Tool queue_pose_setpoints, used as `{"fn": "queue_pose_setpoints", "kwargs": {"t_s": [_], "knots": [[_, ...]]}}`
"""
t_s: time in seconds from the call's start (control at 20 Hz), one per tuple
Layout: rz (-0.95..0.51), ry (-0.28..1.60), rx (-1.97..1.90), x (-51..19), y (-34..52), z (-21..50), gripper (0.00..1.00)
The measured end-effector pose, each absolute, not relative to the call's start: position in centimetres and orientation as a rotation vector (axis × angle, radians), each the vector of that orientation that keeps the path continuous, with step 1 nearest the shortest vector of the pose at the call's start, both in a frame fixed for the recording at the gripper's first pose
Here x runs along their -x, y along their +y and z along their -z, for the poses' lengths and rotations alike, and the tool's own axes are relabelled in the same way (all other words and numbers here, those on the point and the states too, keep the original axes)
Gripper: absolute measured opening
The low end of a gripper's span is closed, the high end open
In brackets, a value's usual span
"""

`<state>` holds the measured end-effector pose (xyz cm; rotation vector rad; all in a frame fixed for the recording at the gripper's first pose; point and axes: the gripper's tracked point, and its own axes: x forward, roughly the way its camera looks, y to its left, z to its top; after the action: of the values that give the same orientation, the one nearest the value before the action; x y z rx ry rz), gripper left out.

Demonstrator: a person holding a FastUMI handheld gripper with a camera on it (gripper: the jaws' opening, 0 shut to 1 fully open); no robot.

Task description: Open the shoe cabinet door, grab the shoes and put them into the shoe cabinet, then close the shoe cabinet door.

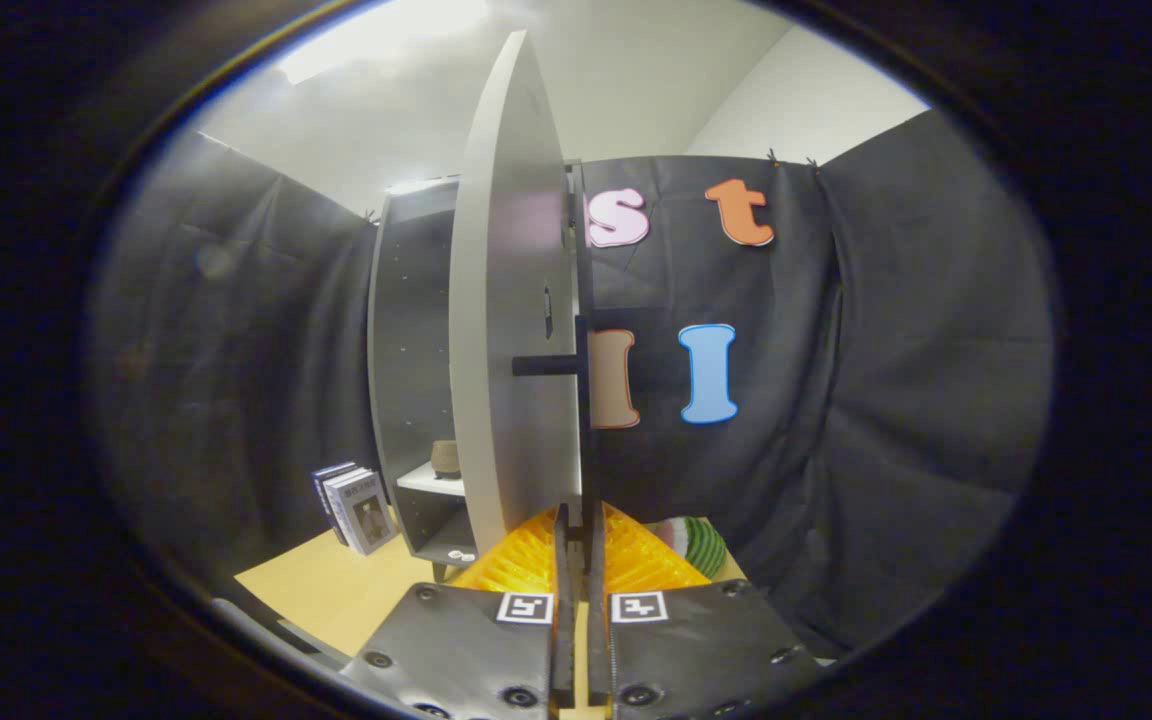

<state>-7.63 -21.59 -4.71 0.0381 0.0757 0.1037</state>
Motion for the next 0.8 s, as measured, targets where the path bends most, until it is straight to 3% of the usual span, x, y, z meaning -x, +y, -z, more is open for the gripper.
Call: {"fn": "queue_pose_setpoints", "kwargs": {"t_s": [0.8], "knots": [[-0.086,0.091,0.001,11.8,-19.1,6.1,0.04]]}}
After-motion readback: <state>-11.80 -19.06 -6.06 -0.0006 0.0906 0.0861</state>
